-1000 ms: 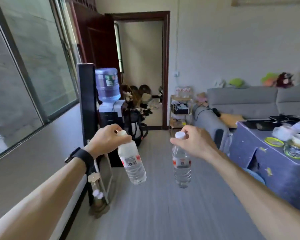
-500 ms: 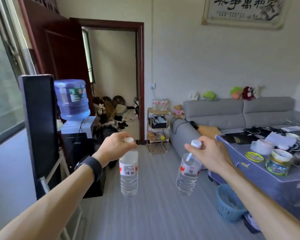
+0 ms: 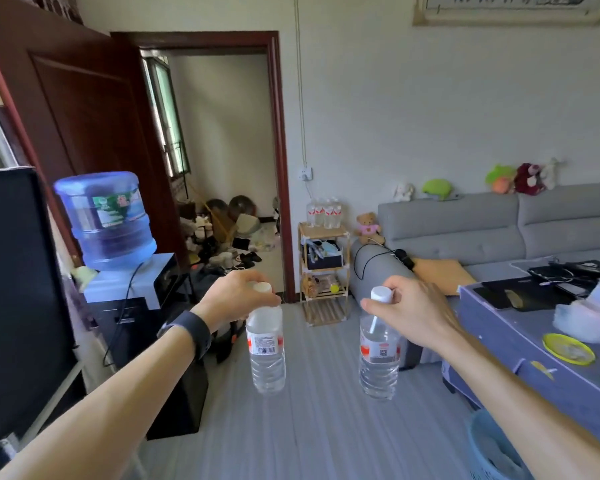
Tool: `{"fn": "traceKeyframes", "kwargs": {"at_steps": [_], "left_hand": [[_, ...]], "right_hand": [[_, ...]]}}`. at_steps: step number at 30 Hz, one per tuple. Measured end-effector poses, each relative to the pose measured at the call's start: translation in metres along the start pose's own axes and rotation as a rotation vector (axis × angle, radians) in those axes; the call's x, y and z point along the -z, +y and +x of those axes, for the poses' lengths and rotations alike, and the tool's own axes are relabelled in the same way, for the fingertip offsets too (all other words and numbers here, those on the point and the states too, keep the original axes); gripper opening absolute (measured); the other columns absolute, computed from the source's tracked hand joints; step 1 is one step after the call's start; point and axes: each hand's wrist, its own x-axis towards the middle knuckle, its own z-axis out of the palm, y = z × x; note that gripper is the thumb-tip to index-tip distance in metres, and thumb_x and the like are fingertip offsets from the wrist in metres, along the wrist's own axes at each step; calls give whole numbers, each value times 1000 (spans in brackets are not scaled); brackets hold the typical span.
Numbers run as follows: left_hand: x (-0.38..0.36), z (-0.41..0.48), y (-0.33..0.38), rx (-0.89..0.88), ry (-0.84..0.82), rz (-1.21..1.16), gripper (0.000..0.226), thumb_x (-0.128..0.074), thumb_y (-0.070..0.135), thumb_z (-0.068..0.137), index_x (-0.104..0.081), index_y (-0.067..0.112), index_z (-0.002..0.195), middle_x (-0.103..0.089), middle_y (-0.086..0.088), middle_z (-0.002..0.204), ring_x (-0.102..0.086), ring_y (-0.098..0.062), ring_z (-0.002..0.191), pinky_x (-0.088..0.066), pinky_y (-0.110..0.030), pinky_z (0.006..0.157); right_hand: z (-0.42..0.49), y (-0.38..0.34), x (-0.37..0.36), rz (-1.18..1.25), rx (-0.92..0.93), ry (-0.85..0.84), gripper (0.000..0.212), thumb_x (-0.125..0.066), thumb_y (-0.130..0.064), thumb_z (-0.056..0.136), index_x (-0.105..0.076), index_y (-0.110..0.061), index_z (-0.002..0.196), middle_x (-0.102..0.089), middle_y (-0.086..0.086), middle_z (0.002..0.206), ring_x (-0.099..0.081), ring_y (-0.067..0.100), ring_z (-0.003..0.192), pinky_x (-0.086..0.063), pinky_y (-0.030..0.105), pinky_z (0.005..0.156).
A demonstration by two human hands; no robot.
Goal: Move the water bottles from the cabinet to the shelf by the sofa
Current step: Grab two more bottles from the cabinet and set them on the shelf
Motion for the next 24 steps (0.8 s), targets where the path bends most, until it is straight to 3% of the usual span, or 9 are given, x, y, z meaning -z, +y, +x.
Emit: {"fn": "traceKeyframes", "kwargs": {"at_steps": [4, 12, 17, 24], "left_hand": [[-20, 58, 11, 15, 8, 18, 24, -78, 46, 70, -69, 31, 86, -69, 3, 84, -62, -14, 73, -53, -29, 63], [-43, 194, 10, 32, 58, 18, 35, -75, 59, 64, -68, 35, 89, -70, 9, 88, -66, -13, 81, -59, -33, 75], [-45, 293, 9, -14, 63, 58, 28, -76, 55, 69, -70, 33, 85, -69, 8, 87, -65, -12, 83, -58, -34, 76], [-26, 447, 10, -70, 65, 11, 27, -77, 52, 71, -69, 35, 91, -69, 8, 91, -64, -14, 88, -56, -34, 79]], "right_hand": [[68, 19, -14, -34, 44, -34, 32, -67, -60, 73, -58, -30, 80, -64, -10, 76, -58, 18, 78, -36, 28, 55], [202, 45, -66, -47, 48, -28, 34, -64, -58, 77, -49, -29, 69, -55, -10, 64, -56, 19, 71, -33, 29, 51], [287, 50, -91, -63, 59, -35, 31, -65, -59, 76, -59, -28, 80, -61, -12, 70, -59, 17, 75, -36, 28, 54], [422, 55, -110, -67, 26, 31, 28, -66, -56, 76, -58, -29, 77, -62, -13, 67, -59, 12, 71, -45, 29, 57]]}}
